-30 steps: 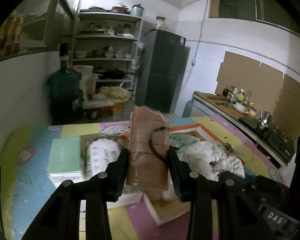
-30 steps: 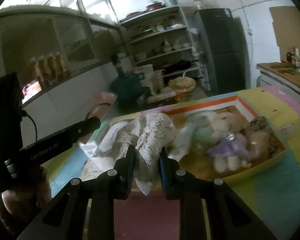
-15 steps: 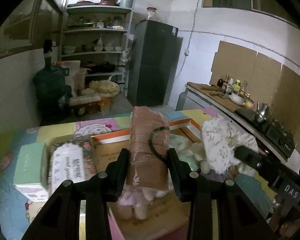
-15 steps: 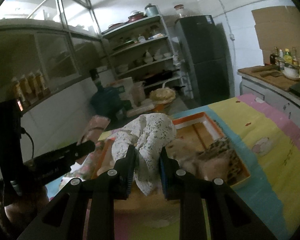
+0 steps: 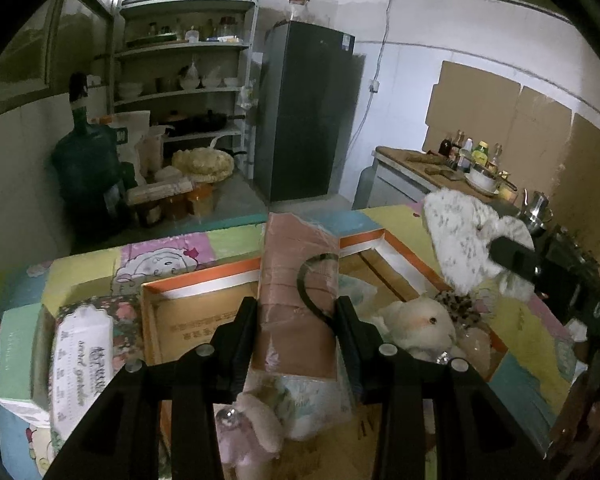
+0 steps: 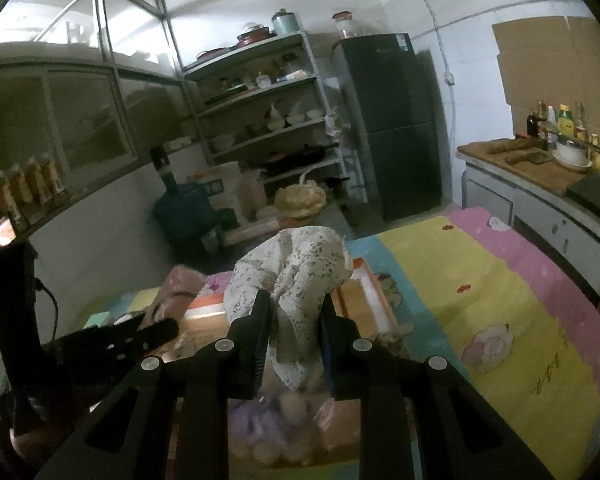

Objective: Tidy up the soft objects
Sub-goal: 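Carry the pink towel with the left tool while the right tool carries the floral cloth over the tray, then open the left tool releasing the towel while the right tool releases the floral cloth into the tray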

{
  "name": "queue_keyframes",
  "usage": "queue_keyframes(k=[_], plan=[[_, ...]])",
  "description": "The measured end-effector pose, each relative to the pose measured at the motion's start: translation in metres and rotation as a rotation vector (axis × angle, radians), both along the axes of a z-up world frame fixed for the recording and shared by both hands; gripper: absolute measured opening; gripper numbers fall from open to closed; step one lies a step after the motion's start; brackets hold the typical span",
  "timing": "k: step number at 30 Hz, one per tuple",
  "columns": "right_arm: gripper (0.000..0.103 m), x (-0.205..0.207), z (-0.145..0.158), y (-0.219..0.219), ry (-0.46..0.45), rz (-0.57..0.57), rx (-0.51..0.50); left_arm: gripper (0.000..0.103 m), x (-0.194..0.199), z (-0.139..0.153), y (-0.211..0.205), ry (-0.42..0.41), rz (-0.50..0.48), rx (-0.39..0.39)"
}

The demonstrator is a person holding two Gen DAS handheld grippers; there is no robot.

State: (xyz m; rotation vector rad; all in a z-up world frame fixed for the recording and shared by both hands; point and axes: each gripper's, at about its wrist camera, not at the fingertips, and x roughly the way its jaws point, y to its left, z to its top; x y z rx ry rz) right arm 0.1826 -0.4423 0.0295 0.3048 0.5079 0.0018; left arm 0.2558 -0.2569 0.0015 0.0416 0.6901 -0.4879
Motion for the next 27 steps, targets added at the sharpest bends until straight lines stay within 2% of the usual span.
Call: queue_keyframes(k=[5,14,22,27], plan=[[0.025,0.025,-0.006,-0.014,0.037,0.005,0.006,0.04,0.011,-0.01,-0.007,0.029,0.008,0.016],[0.025,0.069,-0.031,-0.016,0.143,0.04,-0.003,0.04,0.024,-0.026,-0.012,0.087,0.007,0.017],[0.025,0.085,-0.053,-0.019,0.218,0.041,0.017,0.04,0.03,-0.034,-0.013,0.124,-0.005,0.004],[0.03,0.087,-0.059,-0.019,0.24,0.042,0.025,0.04,0.032,-0.035,-0.013,0.125,0.0,0.007]])
